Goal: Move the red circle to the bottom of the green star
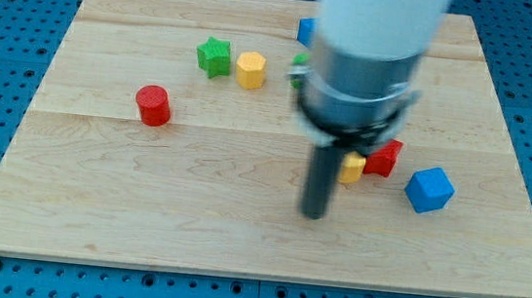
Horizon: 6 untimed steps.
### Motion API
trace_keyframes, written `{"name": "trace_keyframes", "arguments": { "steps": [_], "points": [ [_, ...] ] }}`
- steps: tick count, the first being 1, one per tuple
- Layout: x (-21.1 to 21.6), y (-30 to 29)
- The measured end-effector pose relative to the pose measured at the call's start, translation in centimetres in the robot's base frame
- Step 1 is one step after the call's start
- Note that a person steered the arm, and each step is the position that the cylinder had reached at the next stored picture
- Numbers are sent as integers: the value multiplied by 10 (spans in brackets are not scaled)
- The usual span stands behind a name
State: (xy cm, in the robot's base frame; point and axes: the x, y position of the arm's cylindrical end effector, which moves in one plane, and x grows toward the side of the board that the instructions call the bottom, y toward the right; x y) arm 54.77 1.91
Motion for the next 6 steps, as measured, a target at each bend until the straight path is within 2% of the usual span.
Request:
{"name": "trace_keyframes", "arguments": {
  "steps": [2,3,4,5,6],
  "points": [
    [-61,-240],
    [-120,-231],
    [-142,-183],
    [-109,-123],
    [-99,-166]
  ]
}}
